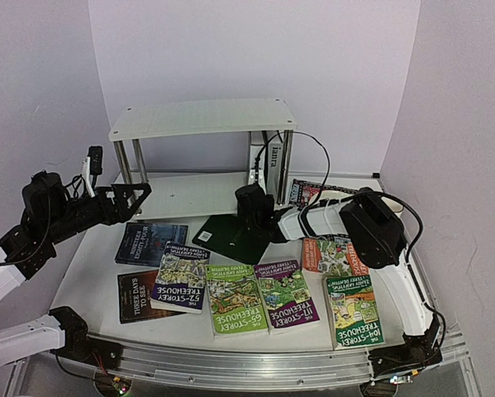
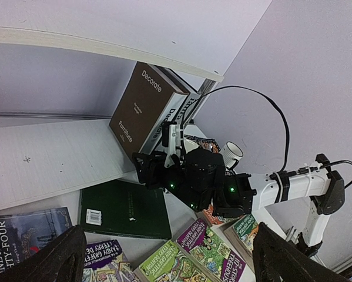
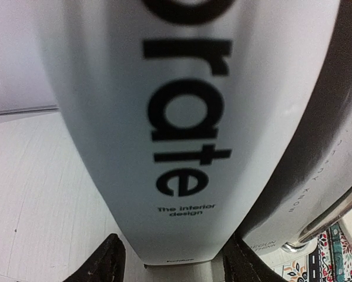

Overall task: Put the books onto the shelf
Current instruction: Place the book on the shelf, then pick up the book from the book pile.

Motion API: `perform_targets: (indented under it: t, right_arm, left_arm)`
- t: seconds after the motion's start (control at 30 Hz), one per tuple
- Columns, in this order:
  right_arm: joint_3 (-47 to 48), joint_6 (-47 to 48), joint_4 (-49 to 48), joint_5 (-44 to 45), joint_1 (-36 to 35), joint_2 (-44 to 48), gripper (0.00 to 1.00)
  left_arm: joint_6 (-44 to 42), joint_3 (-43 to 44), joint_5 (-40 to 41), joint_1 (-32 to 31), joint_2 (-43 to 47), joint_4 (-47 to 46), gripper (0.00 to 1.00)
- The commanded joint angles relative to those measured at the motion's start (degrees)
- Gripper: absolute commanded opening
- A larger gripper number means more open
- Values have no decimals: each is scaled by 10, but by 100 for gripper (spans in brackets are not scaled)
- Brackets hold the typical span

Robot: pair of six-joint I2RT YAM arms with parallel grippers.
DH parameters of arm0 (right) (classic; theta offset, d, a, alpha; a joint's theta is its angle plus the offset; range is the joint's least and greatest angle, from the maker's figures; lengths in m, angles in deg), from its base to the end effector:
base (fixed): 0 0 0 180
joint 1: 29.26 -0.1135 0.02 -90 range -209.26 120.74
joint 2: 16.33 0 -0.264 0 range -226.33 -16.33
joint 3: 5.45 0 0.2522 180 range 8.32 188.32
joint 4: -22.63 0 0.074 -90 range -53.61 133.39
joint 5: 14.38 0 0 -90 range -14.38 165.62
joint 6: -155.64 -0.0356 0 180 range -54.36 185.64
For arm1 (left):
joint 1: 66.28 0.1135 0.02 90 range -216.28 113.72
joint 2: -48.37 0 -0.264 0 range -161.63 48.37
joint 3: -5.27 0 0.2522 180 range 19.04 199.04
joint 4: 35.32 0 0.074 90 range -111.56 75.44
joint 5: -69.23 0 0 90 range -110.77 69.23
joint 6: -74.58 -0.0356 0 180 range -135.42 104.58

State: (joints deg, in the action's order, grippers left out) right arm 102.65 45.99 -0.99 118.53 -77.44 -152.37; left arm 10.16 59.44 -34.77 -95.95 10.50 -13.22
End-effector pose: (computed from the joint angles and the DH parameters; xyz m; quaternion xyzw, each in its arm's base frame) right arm 0.3732 0.3808 0.1711 0.0729 0.7227 0.1305 0.6748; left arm 0.1362 -0.0875 0.3354 0.1079 0.7331 -0.3887 0.5476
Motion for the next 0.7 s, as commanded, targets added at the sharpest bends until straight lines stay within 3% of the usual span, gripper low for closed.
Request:
perform_targets:
  t: [0.0,0.27,0.67]
  right_arm:
    - [-16,-16,5,33,1,47,58]
    - [-53,-21,4,48,-12,77,59]
    - [-190,-37,23,38,-70,202,63]
  left_arm:
    - [5,13,-9,2,6,-27,100]
    - [7,13,-13,1,6,-27,100]
    - [13,9,-16,1,9,-29,100]
